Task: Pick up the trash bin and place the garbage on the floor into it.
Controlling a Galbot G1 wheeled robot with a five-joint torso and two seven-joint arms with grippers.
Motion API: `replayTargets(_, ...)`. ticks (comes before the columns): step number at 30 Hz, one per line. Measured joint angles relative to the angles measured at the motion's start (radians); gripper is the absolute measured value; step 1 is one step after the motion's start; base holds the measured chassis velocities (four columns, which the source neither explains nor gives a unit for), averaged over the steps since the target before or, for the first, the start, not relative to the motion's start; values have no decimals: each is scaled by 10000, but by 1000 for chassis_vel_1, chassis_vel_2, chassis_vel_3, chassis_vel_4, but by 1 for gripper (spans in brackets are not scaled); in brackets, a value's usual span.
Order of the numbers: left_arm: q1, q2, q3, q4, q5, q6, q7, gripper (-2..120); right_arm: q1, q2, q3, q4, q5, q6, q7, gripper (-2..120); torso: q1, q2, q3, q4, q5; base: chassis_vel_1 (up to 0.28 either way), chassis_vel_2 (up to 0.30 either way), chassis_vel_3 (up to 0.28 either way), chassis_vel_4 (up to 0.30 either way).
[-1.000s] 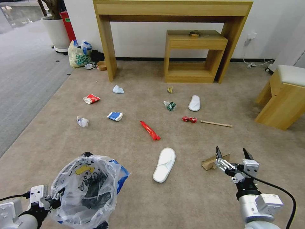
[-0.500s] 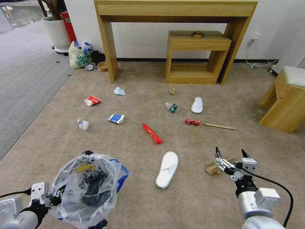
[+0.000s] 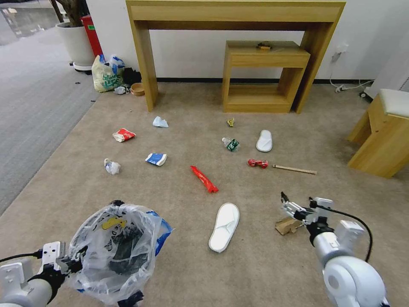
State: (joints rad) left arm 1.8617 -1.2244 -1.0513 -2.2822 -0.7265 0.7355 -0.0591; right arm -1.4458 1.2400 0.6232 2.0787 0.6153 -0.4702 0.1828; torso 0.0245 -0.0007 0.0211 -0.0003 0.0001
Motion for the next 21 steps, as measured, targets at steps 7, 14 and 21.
replayTargets(7,-65,-92,-12,-1,18,0,-146,0,994,-444,-877,-1497,556,-306,153,100,0,0,0,-1,-1,0,0,0,0)
replayTargets(14,-94,-222,37,-26,59,0,-324,0,2854,-585,-2274,-3234,1056,-721,641,100,0,0,0,0,-3,0,0,0,0)
replayTargets(21,-95,-302,36,-38,98,0,-469,0,4491,135,-3828,-5332,2108,-1267,1347,100,1,0,0,1,-3,0,0,0,0)
